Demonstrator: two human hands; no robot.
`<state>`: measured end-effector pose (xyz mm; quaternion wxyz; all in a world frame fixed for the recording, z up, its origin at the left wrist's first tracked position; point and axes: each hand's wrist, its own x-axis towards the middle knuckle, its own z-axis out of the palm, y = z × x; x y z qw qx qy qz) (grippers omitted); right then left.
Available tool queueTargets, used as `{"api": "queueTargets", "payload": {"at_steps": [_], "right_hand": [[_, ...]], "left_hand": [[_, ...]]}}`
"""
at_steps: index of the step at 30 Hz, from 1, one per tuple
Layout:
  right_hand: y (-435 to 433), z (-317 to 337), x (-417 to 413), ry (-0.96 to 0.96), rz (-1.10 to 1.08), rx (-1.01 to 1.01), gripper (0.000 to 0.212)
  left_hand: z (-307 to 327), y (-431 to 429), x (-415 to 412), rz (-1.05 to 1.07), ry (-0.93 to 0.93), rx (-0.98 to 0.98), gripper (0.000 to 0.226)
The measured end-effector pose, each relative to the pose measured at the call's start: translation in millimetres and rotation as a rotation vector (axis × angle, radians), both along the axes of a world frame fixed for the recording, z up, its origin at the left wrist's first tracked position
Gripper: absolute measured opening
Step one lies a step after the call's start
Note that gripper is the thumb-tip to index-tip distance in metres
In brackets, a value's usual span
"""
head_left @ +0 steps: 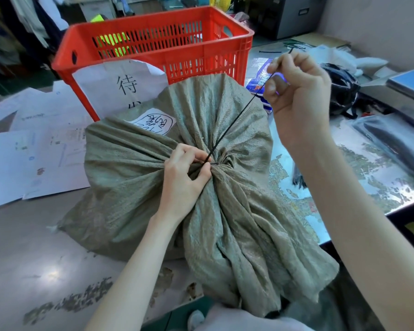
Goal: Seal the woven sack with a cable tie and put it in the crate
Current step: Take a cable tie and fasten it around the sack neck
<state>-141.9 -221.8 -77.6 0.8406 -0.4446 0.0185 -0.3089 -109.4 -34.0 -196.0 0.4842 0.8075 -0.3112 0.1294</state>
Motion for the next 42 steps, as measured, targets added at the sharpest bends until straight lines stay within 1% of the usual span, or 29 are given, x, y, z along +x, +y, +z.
{"api": "queueTargets", "payload": {"at_steps": [5, 7, 10, 12, 14, 20, 22, 23, 24, 27, 29, 32, 38, 42], "right_hand": [[-4, -16, -5, 0.083, -0.034, -0.082, 0.009], [-5, -23, -9, 0.103, -0.027, -0.1, 0.009], [1, -36, -10, 0.126, 0.024, -0.097, 0.009], [8, -44, -10, 0.18, 0.057, -0.141, 0.008], [17, -52, -11, 0.22, 0.108, -0.183, 0.011], [37, -57, -14, 0.23, 0.226, -0.261, 0.018], [43, -56, -15, 0.231, 0.254, -0.291, 0.015], [45, -56, -16, 0.225, 0.26, -0.314, 0.01], [48, -56, -17, 0.218, 0.256, -0.338, 0.008], [52, -60, -16, 0.214, 0.15, -0.402, 0.024], [50, -62, -15, 0.218, 0.068, -0.418, 0.027], [48, -60, -16, 0.22, 0.013, -0.412, 0.032], [43, -48, -18, 0.184, -0.044, -0.386, 0.028], [37, -48, -20, 0.176, -0.045, -0.391, 0.025]], "left_hand": [[-6, 1, 0, 0.01, 0.034, -0.013, 0.007], [-8, 3, -1, 0.008, 0.049, -0.022, 0.007], [-12, 2, -3, 0.012, 0.048, -0.041, 0.01], [-13, 1, -2, 0.009, 0.039, -0.047, 0.01], [-14, 1, -2, 0.005, 0.043, -0.045, 0.01], [-16, 4, -2, 0.003, 0.064, -0.042, 0.009], [-15, 4, -3, 0.006, 0.065, -0.049, 0.007], [-15, 4, -3, 0.008, 0.069, -0.052, 0.007], [-15, 4, -4, 0.009, 0.071, -0.054, 0.007], [-17, 5, -4, 0.009, 0.058, -0.047, 0.009], [-17, 4, -4, -0.001, 0.035, -0.041, 0.012], [-15, 4, -3, -0.016, 0.005, -0.032, 0.015], [-13, 6, -2, -0.039, -0.024, -0.043, 0.013], [-18, 7, 0, -0.044, -0.02, -0.04, 0.014]]}}
